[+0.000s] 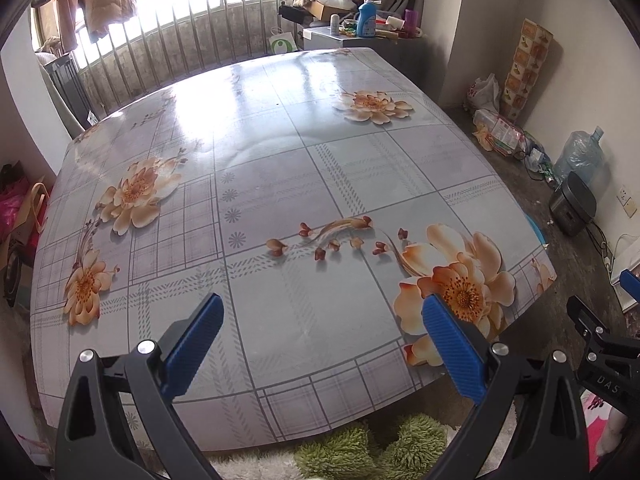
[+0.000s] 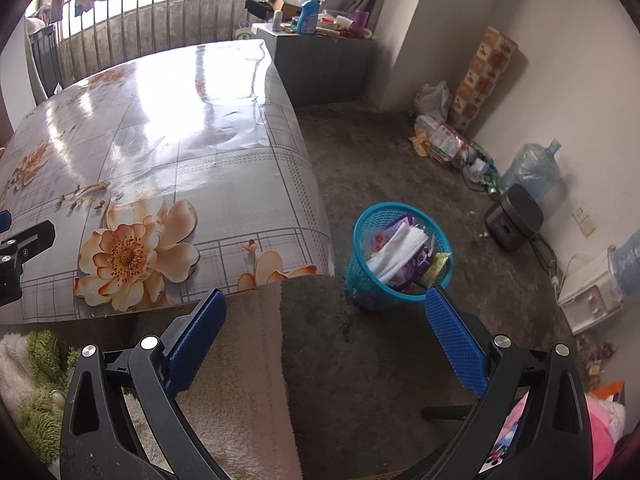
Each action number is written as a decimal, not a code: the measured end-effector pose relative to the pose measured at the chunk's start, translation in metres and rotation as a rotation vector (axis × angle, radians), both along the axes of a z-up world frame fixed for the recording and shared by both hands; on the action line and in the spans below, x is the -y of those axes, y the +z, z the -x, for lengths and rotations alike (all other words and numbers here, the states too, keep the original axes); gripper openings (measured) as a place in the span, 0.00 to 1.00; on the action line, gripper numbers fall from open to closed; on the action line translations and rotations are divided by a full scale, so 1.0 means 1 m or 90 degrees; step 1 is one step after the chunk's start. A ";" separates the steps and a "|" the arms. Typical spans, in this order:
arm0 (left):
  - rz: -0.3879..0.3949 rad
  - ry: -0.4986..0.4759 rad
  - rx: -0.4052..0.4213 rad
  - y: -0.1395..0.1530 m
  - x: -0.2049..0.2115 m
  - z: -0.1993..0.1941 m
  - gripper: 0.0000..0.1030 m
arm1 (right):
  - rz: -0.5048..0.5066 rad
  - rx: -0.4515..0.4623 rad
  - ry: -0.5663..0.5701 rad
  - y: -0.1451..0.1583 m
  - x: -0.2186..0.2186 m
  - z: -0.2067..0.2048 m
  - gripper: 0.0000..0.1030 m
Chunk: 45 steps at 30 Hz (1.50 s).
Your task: Collect trash
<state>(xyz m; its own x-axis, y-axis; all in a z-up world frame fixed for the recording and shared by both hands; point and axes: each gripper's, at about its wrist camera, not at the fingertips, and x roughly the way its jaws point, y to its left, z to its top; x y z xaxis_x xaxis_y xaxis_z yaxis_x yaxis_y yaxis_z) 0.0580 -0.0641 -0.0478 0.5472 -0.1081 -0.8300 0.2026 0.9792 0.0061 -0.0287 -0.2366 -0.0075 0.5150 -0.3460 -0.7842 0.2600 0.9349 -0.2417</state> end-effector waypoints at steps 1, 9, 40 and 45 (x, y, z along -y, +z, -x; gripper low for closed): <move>0.000 -0.003 0.001 0.000 0.001 0.000 0.95 | 0.000 0.001 -0.003 0.000 0.000 0.000 0.93; -0.005 -0.034 0.011 0.006 0.015 0.004 0.95 | -0.006 0.012 -0.021 0.003 0.007 0.002 0.93; -0.016 -0.053 0.019 0.011 0.027 0.007 0.95 | -0.010 0.020 -0.022 0.005 0.005 0.004 0.93; -0.017 -0.052 0.019 0.011 0.027 0.007 0.95 | -0.011 0.020 -0.022 0.005 0.004 0.004 0.93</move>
